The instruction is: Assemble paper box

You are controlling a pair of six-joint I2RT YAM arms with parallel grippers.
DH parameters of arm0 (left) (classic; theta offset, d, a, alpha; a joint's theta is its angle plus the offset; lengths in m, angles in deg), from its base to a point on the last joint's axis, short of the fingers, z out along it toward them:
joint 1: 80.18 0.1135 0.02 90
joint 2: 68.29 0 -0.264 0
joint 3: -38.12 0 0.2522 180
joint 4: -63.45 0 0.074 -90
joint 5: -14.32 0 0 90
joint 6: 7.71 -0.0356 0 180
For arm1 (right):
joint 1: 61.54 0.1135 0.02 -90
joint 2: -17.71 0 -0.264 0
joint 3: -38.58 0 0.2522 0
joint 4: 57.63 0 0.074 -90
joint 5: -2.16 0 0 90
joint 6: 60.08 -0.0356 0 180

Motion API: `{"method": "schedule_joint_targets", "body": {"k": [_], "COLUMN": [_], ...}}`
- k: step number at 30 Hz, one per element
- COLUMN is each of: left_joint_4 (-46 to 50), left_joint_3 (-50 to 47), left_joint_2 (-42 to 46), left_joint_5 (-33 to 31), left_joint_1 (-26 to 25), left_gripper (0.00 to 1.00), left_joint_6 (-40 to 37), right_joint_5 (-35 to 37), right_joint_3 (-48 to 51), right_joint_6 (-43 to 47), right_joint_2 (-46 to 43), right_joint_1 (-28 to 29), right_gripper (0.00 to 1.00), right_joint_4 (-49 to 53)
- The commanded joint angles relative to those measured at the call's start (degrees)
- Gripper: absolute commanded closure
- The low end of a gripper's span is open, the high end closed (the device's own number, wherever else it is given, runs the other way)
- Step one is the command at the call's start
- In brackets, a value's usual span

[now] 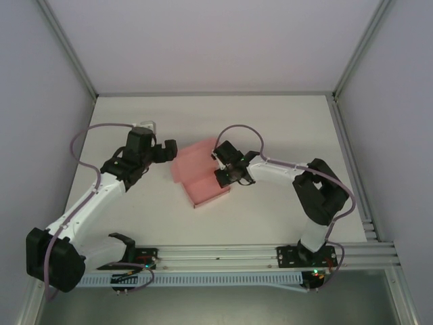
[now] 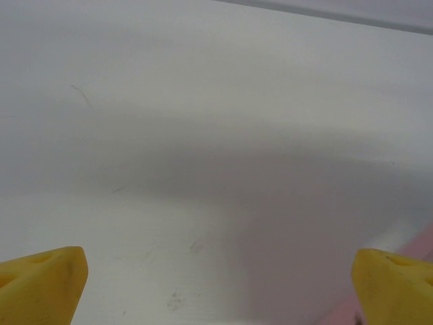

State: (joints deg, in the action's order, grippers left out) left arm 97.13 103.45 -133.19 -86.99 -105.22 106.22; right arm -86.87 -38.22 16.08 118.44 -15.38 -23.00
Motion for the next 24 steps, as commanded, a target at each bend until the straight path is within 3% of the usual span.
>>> {"method": "schedule_joint_targets", "body": {"k": [1, 6, 10, 14, 18, 20, 22, 24], "left_joint_4": [-0.75, -0.4, -2.72, -4.0, -5.82, -6.49, -7.77, -10.04], "left_joint_3": [0.37, 0.71, -0.12, 1.11, 1.19, 0.94, 0.48, -0.45], "left_joint_2": [0.64, 1.1, 0.51, -2.05, -4.08, -4.98, -5.59, -5.67], "left_joint_5": [-0.03, -0.33, 0.11, 2.27, 5.97, 7.44, 10.22, 14.91], "left_joint_1": [0.52, 0.52, 0.51, 0.56, 0.52, 0.59, 0.6, 0.61], "left_gripper": [0.0, 0.0, 0.0, 0.0, 0.0, 0.0, 0.0, 0.0], "left_joint_6": [1.52, 2.71, 1.56, -0.29, -2.58, -3.76, -5.43, -7.77], "right_joint_5": [7.62, 20.93, 22.32, 25.51, 22.41, 20.98, 20.37, 19.53], "right_joint_3": [1.74, 2.9, 7.24, 4.52, 3.57, 3.25, 3.19, 3.71], "right_joint_6": [-4.83, -22.63, -32.0, -29.18, -23.23, -23.93, -23.6, -23.25], "right_joint_2": [-3.36, -6.96, -8.19, -5.32, -3.78, -3.28, -3.16, -3.91], "right_joint_1": [0.34, 0.63, 0.72, 0.45, -0.26, -1.19, -1.31, -1.3], "right_gripper": [0.98, 1.0, 0.98, 0.97, 0.94, 0.9, 0.79, 0.76], "right_joint_4": [-0.72, 6.36, 3.35, 3.32, -0.27, 0.11, 0.3, -0.33]}}
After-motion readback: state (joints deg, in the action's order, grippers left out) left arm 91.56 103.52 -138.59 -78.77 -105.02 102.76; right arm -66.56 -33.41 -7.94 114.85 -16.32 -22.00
